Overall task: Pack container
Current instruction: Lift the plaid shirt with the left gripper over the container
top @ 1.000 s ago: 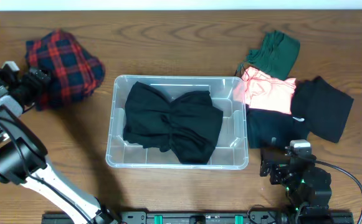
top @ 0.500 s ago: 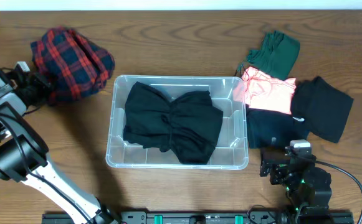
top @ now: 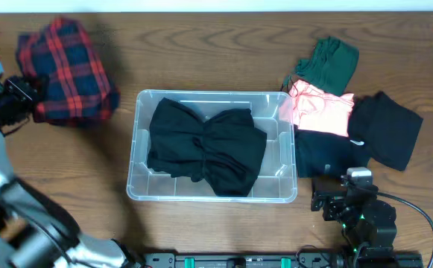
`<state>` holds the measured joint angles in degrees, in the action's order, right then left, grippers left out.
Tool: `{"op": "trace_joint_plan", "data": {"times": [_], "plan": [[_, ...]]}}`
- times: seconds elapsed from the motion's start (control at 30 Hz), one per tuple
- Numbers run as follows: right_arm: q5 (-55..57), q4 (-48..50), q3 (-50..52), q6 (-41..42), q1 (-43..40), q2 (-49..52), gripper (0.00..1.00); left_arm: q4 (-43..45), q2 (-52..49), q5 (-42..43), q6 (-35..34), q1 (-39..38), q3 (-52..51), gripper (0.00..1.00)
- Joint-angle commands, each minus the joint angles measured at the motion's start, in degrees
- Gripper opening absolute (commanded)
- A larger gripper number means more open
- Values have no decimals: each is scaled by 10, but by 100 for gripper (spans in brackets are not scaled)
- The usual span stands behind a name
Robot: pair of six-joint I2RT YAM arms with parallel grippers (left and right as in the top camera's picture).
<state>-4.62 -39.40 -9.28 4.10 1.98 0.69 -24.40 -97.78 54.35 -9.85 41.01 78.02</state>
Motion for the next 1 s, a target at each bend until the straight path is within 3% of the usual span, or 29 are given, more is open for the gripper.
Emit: {"op": "trace_joint_plan", "data": {"times": [0.0,0.2,0.47,0.8,0.97], "plan": [[1,-5,1,6,-4,-3,99,-24,93,37,5,-20,5,6],[1,-5,1,6,-4,-3,99,-35,230,35,-54,-117,5,6],[1,-5,1,6,-4,-3,99,11,341,-52,-148,-355,5,6],[1,-5,1,6,-4,-3,99,-39,302,-279,-175,-667,-16,6],[1,-5,1,6,-4,-3,99,-61,241,-342,-175,-741,-18,6]]}}
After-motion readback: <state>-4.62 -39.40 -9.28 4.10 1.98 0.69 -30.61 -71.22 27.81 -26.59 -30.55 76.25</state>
